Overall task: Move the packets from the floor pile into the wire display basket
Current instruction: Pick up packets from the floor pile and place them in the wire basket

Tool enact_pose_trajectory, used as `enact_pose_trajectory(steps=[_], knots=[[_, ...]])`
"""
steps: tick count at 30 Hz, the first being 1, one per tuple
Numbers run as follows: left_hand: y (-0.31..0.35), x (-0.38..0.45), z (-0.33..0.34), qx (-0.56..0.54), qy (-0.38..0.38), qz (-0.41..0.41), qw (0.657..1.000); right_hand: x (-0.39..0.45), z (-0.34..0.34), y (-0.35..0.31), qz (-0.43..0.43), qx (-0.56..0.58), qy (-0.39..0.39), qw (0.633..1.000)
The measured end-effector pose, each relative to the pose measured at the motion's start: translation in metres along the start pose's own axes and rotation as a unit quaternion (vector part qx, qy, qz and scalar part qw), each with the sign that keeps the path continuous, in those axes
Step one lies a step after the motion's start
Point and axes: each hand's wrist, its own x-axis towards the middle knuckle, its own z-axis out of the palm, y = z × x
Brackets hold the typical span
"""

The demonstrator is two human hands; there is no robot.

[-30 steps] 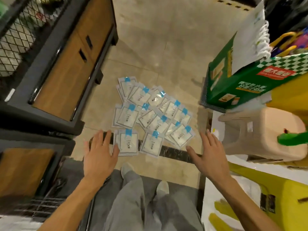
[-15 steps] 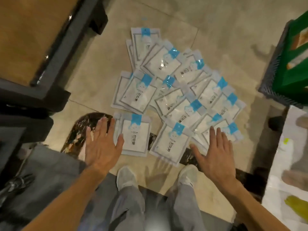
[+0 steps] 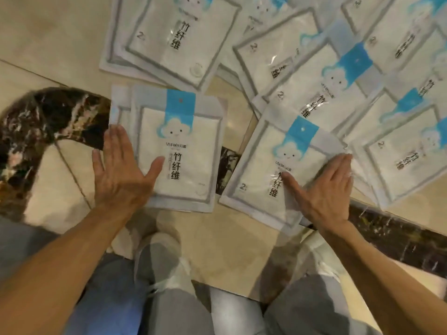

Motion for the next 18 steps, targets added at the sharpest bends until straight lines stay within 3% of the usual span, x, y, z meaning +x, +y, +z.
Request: enact_pose_trajectory(steps=[4,10,14,18], knots=[[-0.001,0.0,0.019,-0.068,0.04,0.005,0.997,0.008,0.021,0.006,0.007,0.135,0.046,0.99],[0.009,0.007,0.002,-0.221,0.05,-0.052,0.973,0.008,0.022,0.003,0.044,0.276,0.083,0.957],[0.015,0.011,-0.018,-0.223,0.063,-0.077,0.97,0.012,0.012,-0.007,0.08,0.345,0.076,0.932],[0.028,0.012,-0.05,-0.243,0.023,-0.084,0.966,0.011,-0.01,-0.013,0.083,0.392,0.066,0.914]])
